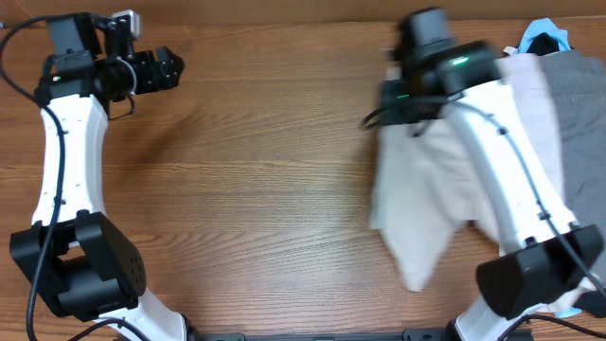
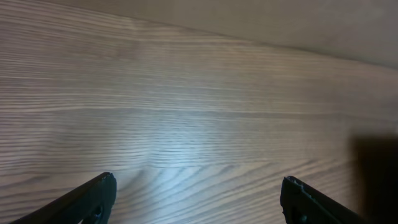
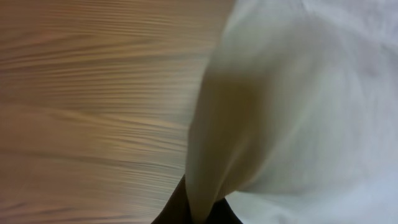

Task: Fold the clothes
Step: 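Lift the beige shorts with the right gripper and drop them mid-table, then grasp the shorts waistband corners with both grippers and pull them flat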

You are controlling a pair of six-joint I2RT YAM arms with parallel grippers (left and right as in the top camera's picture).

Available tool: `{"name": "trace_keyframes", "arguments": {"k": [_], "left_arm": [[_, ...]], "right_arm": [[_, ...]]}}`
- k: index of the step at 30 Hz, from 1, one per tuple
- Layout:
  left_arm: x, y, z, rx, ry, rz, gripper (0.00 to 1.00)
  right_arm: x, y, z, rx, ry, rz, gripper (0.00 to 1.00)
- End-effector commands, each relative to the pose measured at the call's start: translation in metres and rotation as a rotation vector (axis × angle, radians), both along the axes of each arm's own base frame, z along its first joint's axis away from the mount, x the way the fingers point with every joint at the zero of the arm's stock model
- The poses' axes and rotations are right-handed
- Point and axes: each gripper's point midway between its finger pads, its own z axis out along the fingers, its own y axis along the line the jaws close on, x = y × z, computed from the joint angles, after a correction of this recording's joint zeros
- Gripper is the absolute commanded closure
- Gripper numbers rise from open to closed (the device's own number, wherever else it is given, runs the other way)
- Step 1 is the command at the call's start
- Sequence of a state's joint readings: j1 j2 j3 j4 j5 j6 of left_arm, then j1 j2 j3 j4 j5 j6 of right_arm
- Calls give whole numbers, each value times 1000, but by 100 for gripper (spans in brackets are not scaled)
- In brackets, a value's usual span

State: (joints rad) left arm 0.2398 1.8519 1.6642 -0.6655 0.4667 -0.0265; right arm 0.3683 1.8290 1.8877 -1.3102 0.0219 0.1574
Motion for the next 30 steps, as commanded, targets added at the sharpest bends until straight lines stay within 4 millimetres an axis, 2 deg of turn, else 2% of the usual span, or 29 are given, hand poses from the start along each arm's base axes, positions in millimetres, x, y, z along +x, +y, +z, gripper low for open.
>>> {"name": "trace_keyframes", "arguments": {"k": [1, 4, 7, 8, 9, 10, 11, 12, 14, 17, 19, 23, 30], "left_arm": [[2, 17, 3, 10, -5, 32, 12], [1, 28, 1, 31, 5, 64, 9], [0, 35, -2, 59, 13, 90, 7], [0, 36, -2, 62, 14, 94, 6], [0, 36, -2, 64, 15, 95, 5], [0, 36, -2, 63, 16, 94, 4], [0, 35, -2, 62, 17, 94, 4], [-1, 35, -3, 62, 20, 94, 3], [-1, 35, -3, 65, 21, 89, 2], [-3, 33, -5, 77, 26, 71, 2], [-6, 29, -7, 79, 39, 51, 2], [-11, 11, -13, 103, 64, -21, 3], [-12, -43, -29, 139, 104, -148, 3]], "right_arm": [[-15, 79, 6, 107, -27, 152, 96], [-26, 143, -6, 138, -58, 275, 96], [-42, 204, -27, 174, -69, 387, 95], [-46, 214, -32, 180, -67, 405, 90], [-51, 227, -38, 189, -64, 432, 72], [-57, 239, -45, 196, -56, 458, 60], [-61, 246, -49, 198, -52, 473, 52], [-65, 249, -51, 197, -47, 479, 39], [-68, 249, -51, 200, -33, 461, 25], [-58, 234, -41, 207, -30, 400, 18], [-43, 212, -29, 213, -38, 346, 15], [-5, 152, -16, 206, -51, 207, 12], [58, 42, -16, 122, -107, 68, 16]]}}
